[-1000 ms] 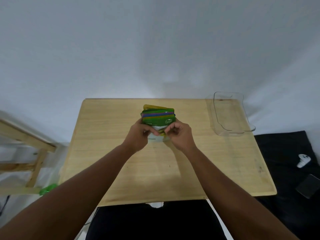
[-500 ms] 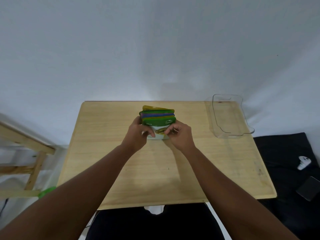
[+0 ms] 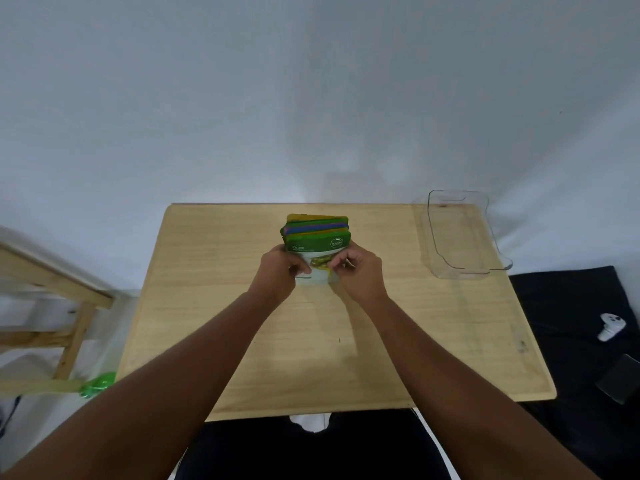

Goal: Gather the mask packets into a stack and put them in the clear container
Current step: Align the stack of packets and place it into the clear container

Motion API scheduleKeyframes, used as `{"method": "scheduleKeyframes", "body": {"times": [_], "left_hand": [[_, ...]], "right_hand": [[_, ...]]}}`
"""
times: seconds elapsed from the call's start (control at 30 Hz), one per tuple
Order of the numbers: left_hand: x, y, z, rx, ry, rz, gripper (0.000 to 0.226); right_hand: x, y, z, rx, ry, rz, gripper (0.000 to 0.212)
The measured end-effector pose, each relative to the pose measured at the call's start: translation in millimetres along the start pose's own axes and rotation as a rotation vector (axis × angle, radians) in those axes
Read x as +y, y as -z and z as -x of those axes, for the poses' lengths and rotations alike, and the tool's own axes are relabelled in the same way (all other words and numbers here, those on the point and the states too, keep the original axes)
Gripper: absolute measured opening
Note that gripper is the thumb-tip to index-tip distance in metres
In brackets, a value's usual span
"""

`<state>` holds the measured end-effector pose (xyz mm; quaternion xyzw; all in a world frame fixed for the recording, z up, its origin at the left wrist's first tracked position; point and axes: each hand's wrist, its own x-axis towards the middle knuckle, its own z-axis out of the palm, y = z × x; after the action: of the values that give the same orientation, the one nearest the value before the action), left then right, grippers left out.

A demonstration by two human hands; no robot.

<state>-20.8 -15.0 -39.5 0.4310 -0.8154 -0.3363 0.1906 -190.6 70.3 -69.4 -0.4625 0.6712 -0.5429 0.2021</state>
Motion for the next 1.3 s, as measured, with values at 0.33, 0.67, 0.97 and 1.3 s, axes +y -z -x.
{"method": "scheduleKeyframes", "body": {"times": [0.33,0.67,0.97,1.3], "left_hand": [[-5,-9,-2,0.055,-0.101,-0.038,0.023],[-5,-7,-2,0.041,-0.039,0.034,0.023],[71,50,-32,-0.232,0.040,0.324,0.045],[205,30,-94,-0.371,0.047,0.649,0.054]], "right_hand": [[-1,1,1,0.006,0.055,0.006,0.015],[-1,0,-4,-0.062,0.016,0.069,0.024],[-65,59,-36,-0.112,-0.273,-0.061,0.029],[-116,198,-86,0.051,-0.358,-0.209,0.040]]}}
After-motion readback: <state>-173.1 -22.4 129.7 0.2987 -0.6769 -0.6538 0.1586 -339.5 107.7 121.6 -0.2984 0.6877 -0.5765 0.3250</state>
